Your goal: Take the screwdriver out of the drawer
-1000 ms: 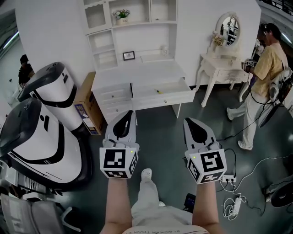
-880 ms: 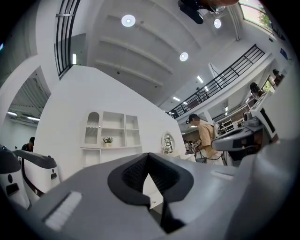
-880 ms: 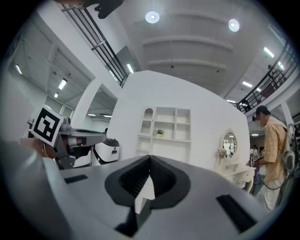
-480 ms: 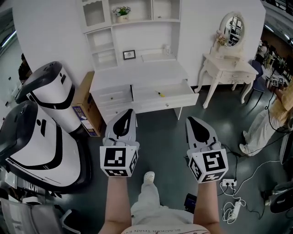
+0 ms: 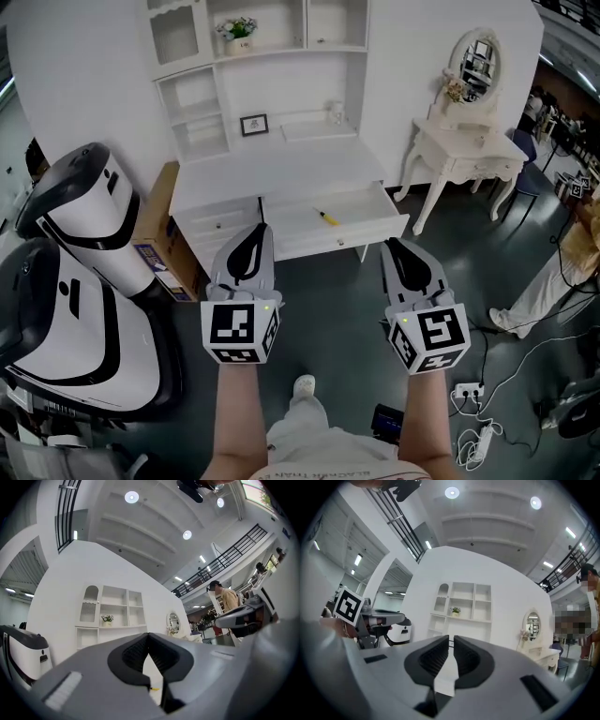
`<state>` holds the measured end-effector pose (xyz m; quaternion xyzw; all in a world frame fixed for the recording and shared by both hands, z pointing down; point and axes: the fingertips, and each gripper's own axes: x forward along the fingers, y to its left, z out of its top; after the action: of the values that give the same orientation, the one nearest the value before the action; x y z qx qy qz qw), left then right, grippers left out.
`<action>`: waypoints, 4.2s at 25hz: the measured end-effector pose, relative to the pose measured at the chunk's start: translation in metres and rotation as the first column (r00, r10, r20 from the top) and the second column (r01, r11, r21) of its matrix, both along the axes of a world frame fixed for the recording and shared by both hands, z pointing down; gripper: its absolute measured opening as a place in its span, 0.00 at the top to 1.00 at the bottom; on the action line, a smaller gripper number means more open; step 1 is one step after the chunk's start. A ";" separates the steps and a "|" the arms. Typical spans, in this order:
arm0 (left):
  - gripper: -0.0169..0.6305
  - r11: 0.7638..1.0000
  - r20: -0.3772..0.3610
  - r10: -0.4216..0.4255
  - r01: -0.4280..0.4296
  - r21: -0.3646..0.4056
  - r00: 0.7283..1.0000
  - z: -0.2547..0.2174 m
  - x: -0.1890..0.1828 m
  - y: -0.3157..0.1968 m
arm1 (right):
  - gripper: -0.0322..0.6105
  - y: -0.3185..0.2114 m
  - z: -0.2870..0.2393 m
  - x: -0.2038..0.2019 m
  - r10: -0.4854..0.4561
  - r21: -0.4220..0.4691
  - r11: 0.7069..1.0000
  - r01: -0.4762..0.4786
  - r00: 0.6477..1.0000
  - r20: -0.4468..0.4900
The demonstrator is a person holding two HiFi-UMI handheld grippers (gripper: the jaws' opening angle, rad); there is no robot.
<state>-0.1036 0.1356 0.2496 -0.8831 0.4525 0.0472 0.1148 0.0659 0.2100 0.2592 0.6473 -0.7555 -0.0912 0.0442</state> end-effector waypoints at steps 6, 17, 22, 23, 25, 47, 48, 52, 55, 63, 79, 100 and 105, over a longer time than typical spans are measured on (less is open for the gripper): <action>0.96 1.000 0.007 0.001 -0.001 -0.020 1.000 0.006 -0.002 -0.061 | 0.88 -0.062 0.005 -0.002 -0.006 -0.026 1.000 0.006 1.000 0.007; 0.96 0.999 -0.008 0.033 -0.033 -0.036 0.999 0.006 -0.016 -0.162 | 0.45 -0.166 0.003 -0.012 0.026 -0.043 0.999 -0.024 0.999 0.039; 0.96 0.998 -0.020 0.034 -0.035 -0.056 0.999 0.012 -0.022 -0.195 | 0.42 -0.195 0.011 -0.012 0.042 -0.064 0.997 -0.038 0.997 0.061; 0.96 0.998 -0.021 0.034 -0.035 -0.059 0.999 0.013 -0.022 -0.200 | 0.42 -0.200 0.014 -0.011 0.043 -0.074 0.996 -0.039 0.997 0.061; 0.96 0.997 -0.024 0.035 -0.036 -0.066 0.999 0.016 -0.021 -0.208 | 0.42 -0.207 0.017 -0.008 0.051 -0.085 0.995 -0.046 0.997 0.057; 0.96 0.996 0.008 -0.011 0.012 -0.092 1.000 0.035 0.034 -0.325 | 0.42 -0.329 0.029 0.058 0.018 -0.079 0.997 -0.014 0.998 0.056; 0.96 0.995 0.011 -0.016 0.017 -0.094 1.000 0.035 0.037 -0.333 | 0.42 -0.338 0.030 0.061 0.011 -0.083 0.996 -0.007 0.998 0.056; 0.96 0.994 0.013 -0.043 0.044 -0.101 0.999 0.035 0.050 -0.364 | 0.42 -0.373 0.037 0.075 -0.019 -0.114 0.993 0.024 0.999 0.043; 0.96 0.992 0.015 -0.064 0.065 -0.104 0.998 0.035 0.062 -0.385 | 0.42 -0.400 0.041 0.087 -0.041 -0.131 0.990 0.047 0.998 0.045; 0.96 0.985 0.029 -0.124 0.127 -0.113 0.992 0.037 0.086 -0.437 | 0.42 -0.465 0.046 0.118 -0.096 -0.144 0.984 0.104 0.993 0.063; 0.96 0.945 0.092 -0.203 0.219 -0.242 0.975 0.099 0.103 -0.494 | 0.42 -0.538 0.162 0.123 -0.220 -0.423 0.877 0.227 0.973 0.065; 0.96 0.854 0.162 -0.142 0.203 -0.478 0.977 0.210 0.089 -0.518 | 0.42 -0.540 0.326 0.100 -0.215 -0.740 0.638 0.212 0.972 0.093; 0.96 0.826 0.164 -0.146 0.211 -0.522 0.976 0.231 0.079 -0.523 | 0.42 -0.536 0.367 0.101 -0.215 -0.806 0.562 0.188 0.974 0.077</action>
<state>-0.0244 -0.3875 0.4808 -0.8347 0.5208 -0.1439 -0.1064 0.1670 -0.3260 0.6259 0.4643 -0.7821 0.2477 0.3338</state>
